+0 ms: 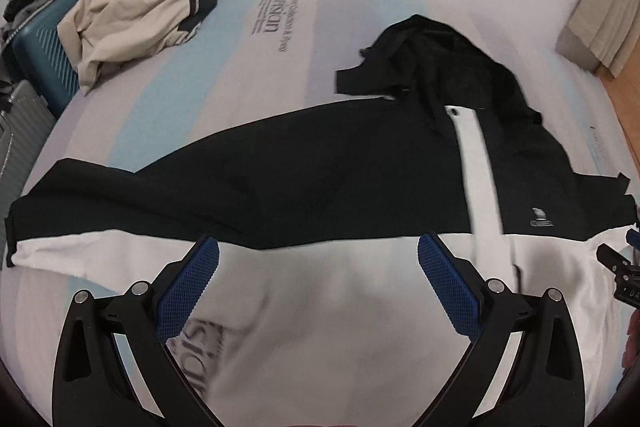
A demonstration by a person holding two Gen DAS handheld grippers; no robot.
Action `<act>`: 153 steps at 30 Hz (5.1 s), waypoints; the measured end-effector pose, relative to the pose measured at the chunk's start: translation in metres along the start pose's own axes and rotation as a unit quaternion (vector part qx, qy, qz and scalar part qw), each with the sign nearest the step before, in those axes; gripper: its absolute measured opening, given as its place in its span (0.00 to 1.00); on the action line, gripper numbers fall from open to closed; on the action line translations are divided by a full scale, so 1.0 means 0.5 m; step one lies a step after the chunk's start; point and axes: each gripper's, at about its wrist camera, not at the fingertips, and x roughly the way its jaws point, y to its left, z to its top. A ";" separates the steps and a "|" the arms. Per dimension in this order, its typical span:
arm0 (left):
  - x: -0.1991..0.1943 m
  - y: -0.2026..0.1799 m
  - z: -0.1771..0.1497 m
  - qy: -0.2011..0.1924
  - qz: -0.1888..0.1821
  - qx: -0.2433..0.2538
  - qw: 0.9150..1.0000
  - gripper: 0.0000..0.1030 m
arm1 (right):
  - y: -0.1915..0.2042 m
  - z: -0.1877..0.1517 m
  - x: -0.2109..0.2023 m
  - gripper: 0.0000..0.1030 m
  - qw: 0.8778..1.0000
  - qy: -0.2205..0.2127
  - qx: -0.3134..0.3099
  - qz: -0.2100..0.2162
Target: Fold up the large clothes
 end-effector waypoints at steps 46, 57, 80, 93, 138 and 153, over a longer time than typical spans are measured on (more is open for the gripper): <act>0.033 0.992 -0.188 0.034 0.146 -0.206 0.967 0.42 | 0.183 -0.002 0.022 0.93 0.999 0.008 -0.035 -0.015; 0.027 0.954 -0.160 0.042 0.149 -0.181 0.971 0.05 | 0.149 -0.024 -0.028 0.93 0.999 0.020 -0.021 -0.024; -0.061 0.705 -0.079 0.022 0.137 -0.116 0.983 0.05 | -0.010 -0.032 -0.004 0.93 1.000 0.005 0.027 -0.002; -0.060 0.414 -0.004 0.001 0.106 -0.072 0.992 0.05 | -0.150 -0.056 0.024 0.93 1.000 -0.009 0.012 0.006; 0.124 -0.638 -0.011 0.038 0.044 0.122 0.991 0.05 | -0.658 -0.119 0.121 0.93 0.997 0.001 0.074 -0.033; 0.171 -0.867 -0.035 0.047 0.008 0.159 0.986 0.05 | -0.872 -0.105 0.129 0.93 0.996 -0.012 0.088 -0.014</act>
